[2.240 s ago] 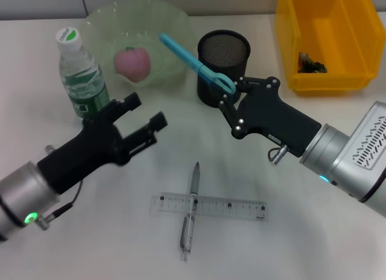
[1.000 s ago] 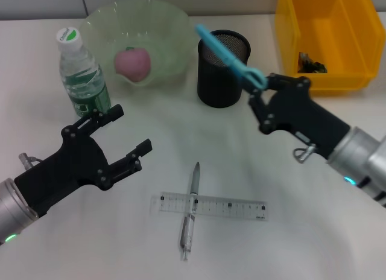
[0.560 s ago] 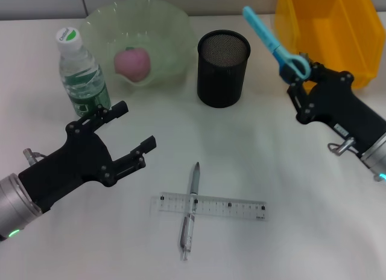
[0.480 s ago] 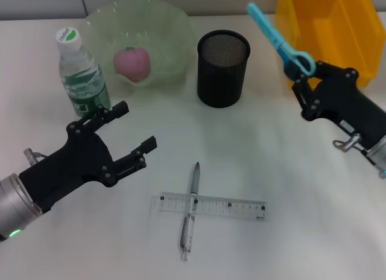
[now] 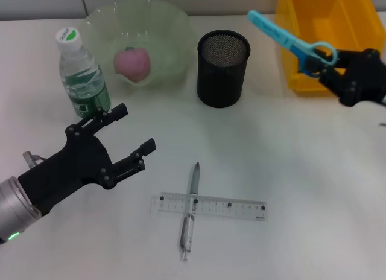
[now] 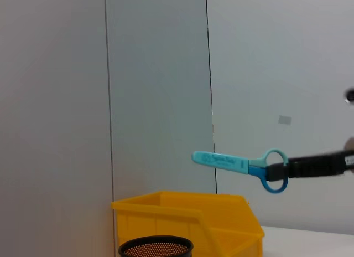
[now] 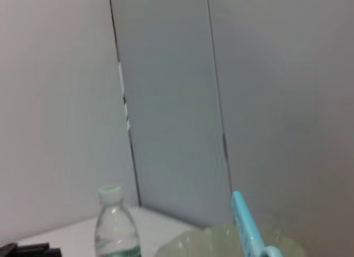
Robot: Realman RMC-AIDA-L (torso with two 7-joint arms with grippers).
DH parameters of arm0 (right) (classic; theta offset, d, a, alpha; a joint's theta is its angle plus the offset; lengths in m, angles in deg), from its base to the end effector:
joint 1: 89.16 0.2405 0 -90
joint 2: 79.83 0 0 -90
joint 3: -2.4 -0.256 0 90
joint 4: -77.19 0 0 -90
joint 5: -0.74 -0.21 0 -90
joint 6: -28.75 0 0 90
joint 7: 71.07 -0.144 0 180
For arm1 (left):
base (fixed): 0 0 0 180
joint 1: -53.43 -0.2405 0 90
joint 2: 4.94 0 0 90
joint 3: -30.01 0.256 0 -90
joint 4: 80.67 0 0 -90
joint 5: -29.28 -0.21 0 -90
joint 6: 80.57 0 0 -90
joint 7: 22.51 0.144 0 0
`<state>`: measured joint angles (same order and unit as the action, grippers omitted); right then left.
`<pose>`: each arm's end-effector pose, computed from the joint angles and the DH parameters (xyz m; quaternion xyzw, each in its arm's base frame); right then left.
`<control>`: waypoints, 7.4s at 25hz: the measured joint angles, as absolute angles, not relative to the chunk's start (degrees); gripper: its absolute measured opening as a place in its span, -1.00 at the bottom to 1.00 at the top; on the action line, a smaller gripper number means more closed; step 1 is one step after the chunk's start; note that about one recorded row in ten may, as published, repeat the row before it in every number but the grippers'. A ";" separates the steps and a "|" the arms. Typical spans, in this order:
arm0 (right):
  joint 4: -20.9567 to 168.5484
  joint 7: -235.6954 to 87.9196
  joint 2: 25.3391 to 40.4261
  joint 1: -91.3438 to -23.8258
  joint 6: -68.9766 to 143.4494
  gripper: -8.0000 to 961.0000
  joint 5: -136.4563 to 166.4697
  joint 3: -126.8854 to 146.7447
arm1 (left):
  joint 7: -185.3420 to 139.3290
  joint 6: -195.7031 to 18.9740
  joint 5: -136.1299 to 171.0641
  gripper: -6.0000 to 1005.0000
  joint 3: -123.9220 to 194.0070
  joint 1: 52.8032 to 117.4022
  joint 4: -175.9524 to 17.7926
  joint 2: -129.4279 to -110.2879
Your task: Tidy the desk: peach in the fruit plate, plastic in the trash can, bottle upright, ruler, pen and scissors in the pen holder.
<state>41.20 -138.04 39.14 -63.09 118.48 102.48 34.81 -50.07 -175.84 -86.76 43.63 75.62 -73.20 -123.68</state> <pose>0.2767 0.3276 0.0334 -0.8892 0.1690 0.3389 0.2568 -0.2994 0.2480 -0.0383 -0.8754 -0.0875 -0.3739 0.2938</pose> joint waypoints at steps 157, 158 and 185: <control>55.13 -126.73 37.38 -62.97 125.27 0.48 100.10 51.62 | -68.58 -178.90 -88.38 0.59 59.16 77.40 -63.03 -121.65; 55.13 -126.73 37.38 -62.97 125.27 0.48 100.10 51.62 | -68.58 -178.90 -88.38 0.59 59.16 77.40 -63.03 -121.65; 55.13 -127.80 37.54 -62.27 125.31 0.49 100.23 51.62 | -70.14 -179.21 -88.49 0.59 60.75 77.90 -61.51 -120.78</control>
<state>55.13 -127.80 37.54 -62.27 125.31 100.23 51.62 -70.14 -179.21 -88.49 60.75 77.90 -61.51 -120.78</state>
